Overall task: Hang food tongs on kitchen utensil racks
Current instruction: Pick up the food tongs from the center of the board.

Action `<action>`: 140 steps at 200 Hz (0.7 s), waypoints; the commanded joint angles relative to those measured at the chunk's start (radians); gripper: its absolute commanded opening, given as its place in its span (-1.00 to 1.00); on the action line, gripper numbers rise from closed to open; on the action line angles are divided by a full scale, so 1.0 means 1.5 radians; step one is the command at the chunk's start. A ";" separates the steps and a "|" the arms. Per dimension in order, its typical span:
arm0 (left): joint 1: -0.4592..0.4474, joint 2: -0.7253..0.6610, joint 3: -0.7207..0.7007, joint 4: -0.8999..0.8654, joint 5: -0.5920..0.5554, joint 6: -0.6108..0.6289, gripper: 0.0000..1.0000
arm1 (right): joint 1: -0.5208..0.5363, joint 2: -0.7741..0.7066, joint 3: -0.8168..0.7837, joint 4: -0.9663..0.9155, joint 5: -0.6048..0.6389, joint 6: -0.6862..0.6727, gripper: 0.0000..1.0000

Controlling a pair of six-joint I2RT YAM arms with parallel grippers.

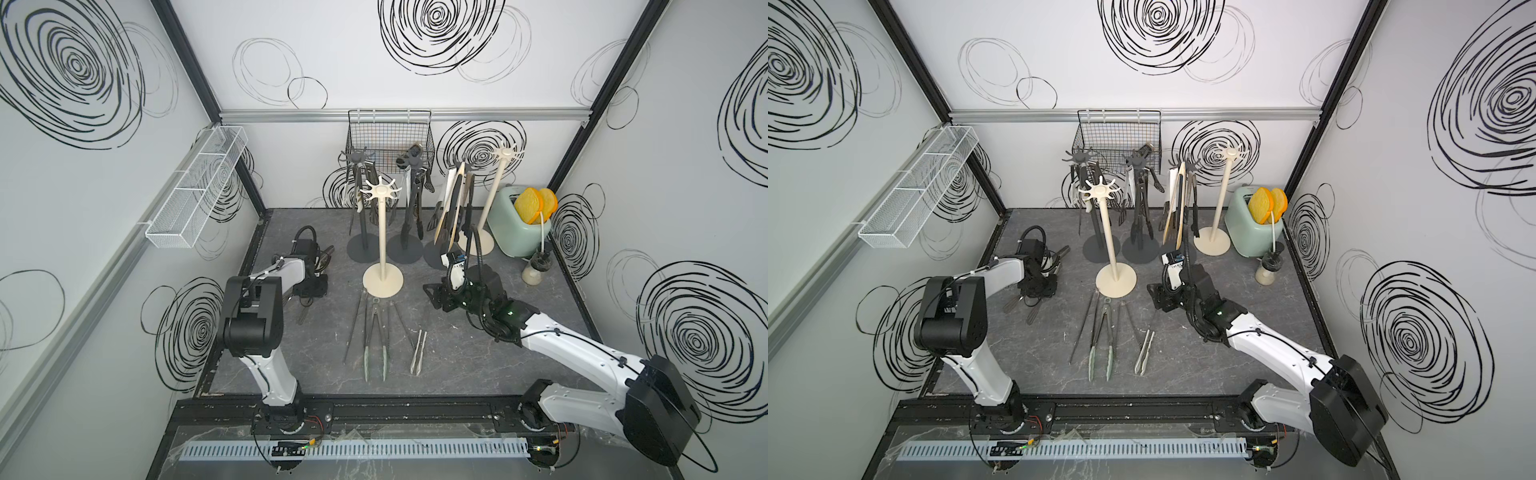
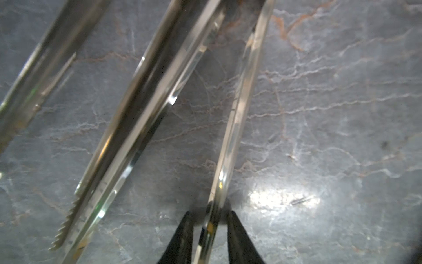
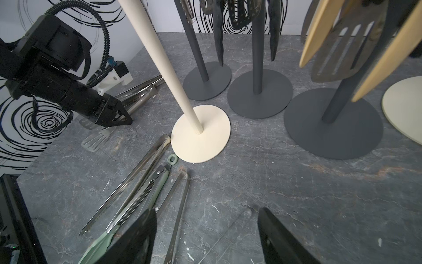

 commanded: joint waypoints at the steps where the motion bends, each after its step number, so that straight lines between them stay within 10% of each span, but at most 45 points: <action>1: -0.012 0.013 0.011 0.000 0.011 0.013 -0.50 | -0.004 -0.017 -0.003 -0.003 -0.005 0.009 0.45; 140: -0.048 -0.029 0.006 0.000 0.028 -0.006 -1.00 | -0.019 -0.059 -0.022 -0.029 0.002 0.020 0.46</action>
